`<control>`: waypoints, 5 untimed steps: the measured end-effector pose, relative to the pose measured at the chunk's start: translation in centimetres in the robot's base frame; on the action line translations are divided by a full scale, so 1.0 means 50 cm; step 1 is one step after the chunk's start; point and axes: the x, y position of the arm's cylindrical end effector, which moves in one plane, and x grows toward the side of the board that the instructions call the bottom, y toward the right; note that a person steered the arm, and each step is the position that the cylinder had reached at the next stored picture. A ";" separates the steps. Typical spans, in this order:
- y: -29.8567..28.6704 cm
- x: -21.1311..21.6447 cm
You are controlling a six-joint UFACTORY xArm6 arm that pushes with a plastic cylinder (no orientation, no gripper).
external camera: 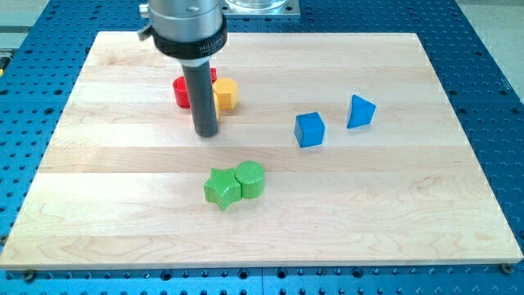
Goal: Make a group of green and blue blocks
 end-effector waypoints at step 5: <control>0.605 -0.146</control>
